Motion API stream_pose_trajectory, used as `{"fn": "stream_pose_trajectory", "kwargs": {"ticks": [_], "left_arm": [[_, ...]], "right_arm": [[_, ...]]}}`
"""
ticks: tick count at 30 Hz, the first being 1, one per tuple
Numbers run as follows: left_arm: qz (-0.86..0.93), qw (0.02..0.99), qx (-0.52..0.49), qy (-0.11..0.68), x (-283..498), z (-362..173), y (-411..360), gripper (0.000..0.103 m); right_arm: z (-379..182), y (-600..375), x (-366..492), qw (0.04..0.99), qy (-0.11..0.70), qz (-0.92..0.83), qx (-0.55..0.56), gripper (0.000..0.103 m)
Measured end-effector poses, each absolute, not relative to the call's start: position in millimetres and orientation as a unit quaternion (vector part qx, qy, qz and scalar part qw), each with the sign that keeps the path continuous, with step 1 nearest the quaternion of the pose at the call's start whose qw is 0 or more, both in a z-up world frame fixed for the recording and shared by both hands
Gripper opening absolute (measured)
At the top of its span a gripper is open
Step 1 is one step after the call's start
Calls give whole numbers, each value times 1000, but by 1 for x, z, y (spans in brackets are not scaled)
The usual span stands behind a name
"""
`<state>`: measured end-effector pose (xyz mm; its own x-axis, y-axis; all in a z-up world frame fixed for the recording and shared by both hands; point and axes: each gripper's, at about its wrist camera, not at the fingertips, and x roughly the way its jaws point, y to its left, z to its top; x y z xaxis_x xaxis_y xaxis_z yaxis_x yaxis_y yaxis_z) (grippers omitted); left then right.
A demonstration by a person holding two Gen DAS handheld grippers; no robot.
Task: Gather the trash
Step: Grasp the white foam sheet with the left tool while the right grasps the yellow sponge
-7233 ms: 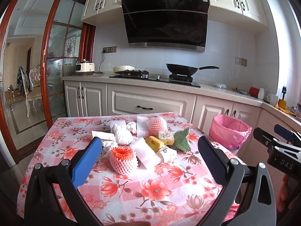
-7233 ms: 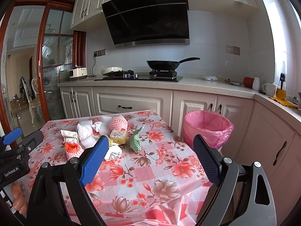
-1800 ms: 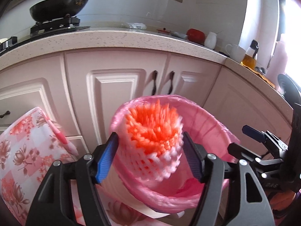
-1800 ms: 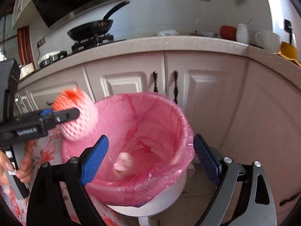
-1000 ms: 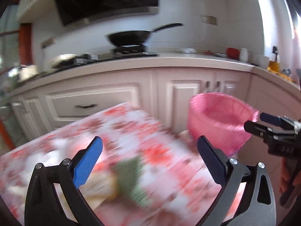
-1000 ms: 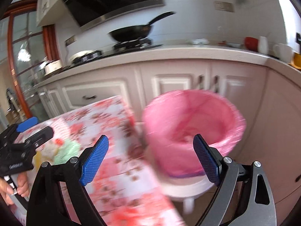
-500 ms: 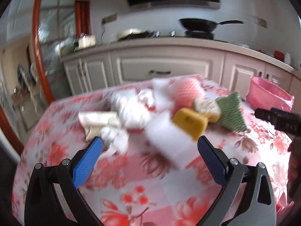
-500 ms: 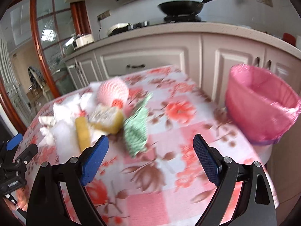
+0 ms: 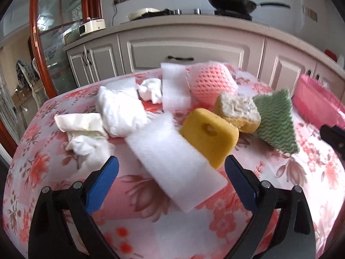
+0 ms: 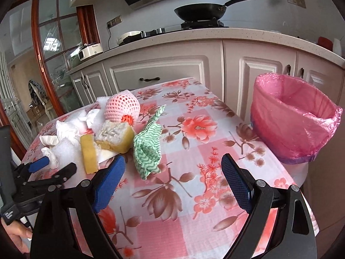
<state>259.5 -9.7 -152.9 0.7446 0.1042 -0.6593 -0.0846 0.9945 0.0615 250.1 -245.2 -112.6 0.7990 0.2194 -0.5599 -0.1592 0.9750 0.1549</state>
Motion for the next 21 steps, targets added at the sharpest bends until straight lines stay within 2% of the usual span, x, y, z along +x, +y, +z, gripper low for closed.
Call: {"fn": "stream_pose_trajectory", "kwargs": {"ticks": [3,5,7,8,10,16,21], "left_arm": [[61,928,18,367,266,-160,-10,90],[62,925,14,373,263,-163,-3,78],[61,925,4,375,258,-164,8,72],[64,925,0,374,253,-165,15,64],[60,927,-5,371,248,-165,26,54],[54,936,-15,348,232,-159,52,51],[53,941,-16,333,216,-154,64,51]], "right_arm": [[-109,-243,250,948,296,109,42,86],[-108,-237,249,947,293,123,39,86],[-107,-227,249,946,290,141,33,85],[-107,-223,249,945,291,148,29,83],[-110,-211,251,941,297,164,24,79],[-122,-171,261,924,325,202,8,67],[-129,-138,269,915,335,225,-13,65]]}}
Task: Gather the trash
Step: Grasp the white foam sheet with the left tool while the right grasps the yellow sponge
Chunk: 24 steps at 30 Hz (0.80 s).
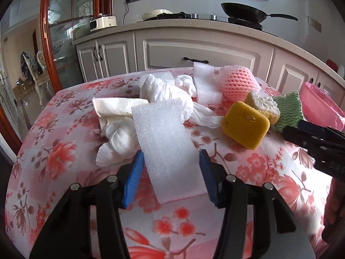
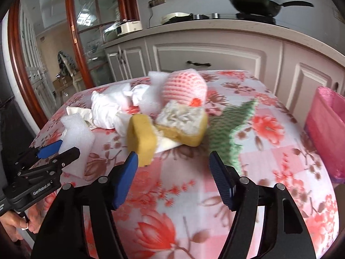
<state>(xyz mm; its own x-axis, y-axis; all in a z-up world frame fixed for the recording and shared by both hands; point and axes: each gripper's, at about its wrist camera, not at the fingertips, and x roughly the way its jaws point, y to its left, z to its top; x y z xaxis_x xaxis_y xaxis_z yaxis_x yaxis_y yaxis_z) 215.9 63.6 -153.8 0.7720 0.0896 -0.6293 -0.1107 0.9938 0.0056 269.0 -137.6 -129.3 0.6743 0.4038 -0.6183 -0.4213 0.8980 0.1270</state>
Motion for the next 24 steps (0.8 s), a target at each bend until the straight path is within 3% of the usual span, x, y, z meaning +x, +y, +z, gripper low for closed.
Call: {"fn": "stream_pose_trajectory", "kwargs": {"ticks": [6,10,14,24], "left_arm": [[51,945,-19,323,202,-151,71,51],[52,948,-16,314,196,-148,72,51],[50,951,-10,306,191,-147,69,51],[37,958,-7,284,183,-133,55,51]], "right_arm": [[-137,-114,291,907,349,236,-17,63],[-142,-104,299,901,359,243,-20,53],[-140,-102,292,902,350,251,-30,33],[-115,-124,253,911,316,265,-21,29]]}}
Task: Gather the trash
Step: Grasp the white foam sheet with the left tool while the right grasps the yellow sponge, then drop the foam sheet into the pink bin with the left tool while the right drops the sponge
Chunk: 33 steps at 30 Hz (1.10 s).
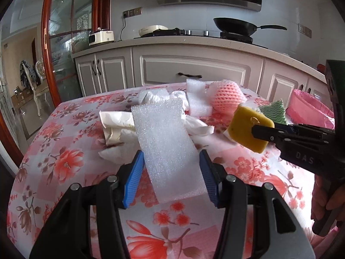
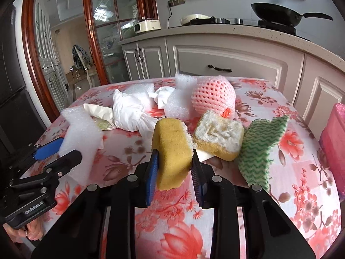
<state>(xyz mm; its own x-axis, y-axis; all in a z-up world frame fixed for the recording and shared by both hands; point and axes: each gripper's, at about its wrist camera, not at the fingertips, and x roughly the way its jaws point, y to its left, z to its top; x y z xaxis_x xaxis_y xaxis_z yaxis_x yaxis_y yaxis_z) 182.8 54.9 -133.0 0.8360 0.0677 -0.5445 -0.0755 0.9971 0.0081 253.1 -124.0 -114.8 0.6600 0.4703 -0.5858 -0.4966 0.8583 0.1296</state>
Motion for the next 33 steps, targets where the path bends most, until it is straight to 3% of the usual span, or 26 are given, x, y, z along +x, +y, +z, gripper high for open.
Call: {"fn": "stream_pose_trajectory", "kwargs": {"ticks": [21,33], "left_arm": [[-71,968,30,240,173,-80,-43,51],[-182,954,38,236,219,-58,-131,51]], "right_arm": [[-71,-235,198,950,245,192,33,29],[-50,-331,196,972,208,81,70,29]]}}
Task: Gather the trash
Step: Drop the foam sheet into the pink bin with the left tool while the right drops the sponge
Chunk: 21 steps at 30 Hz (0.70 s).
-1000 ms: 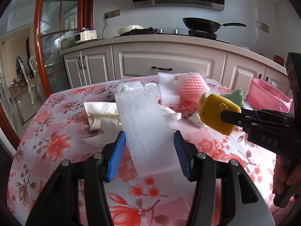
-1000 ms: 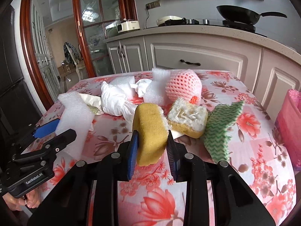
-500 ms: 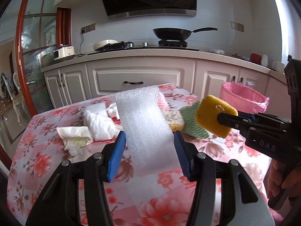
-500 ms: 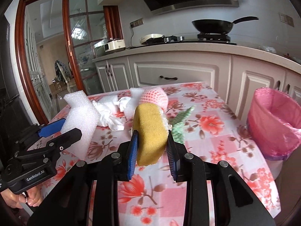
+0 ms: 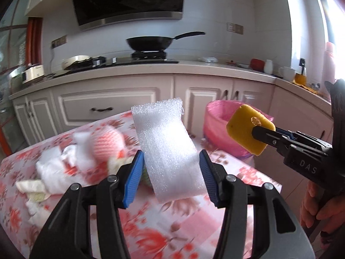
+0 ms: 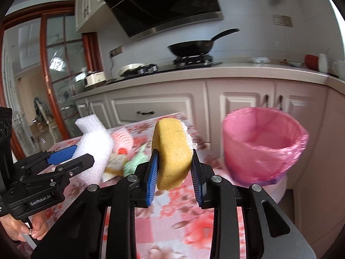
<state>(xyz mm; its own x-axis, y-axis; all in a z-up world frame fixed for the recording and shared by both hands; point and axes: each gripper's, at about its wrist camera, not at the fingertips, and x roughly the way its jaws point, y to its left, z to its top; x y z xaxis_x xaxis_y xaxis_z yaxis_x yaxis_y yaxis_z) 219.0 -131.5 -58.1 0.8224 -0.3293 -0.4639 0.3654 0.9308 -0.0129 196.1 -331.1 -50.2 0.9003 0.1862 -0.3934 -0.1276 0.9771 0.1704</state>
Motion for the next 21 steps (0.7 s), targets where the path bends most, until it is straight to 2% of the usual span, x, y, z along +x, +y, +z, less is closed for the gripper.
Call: {"fn": "stream_pose_trajectory", "kwargs": {"ticks": [21], "left_arm": [[-314,926,82,193,342,-21,-287,51]], "right_arm": [[-43,-457,269,974,210,-39,77,29]]}}
